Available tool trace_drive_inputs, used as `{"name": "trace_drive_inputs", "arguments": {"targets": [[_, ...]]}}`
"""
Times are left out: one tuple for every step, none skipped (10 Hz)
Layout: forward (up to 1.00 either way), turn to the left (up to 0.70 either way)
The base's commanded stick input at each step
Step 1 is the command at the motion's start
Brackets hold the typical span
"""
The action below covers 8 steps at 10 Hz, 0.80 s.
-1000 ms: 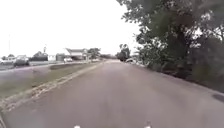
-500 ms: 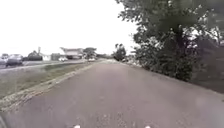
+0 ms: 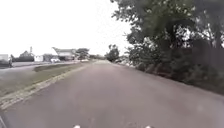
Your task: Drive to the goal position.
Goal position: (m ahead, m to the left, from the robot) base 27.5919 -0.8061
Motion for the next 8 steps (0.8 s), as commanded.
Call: {"name": "trace_drive_inputs", "arguments": {"targets": [[0.70,0.00],[0.70,0.00],[0.70,0.00],[0.70,0.17],[0.70,0.35],[0.70,0.35],[0.70,0.35],[0.70,0.35]]}}
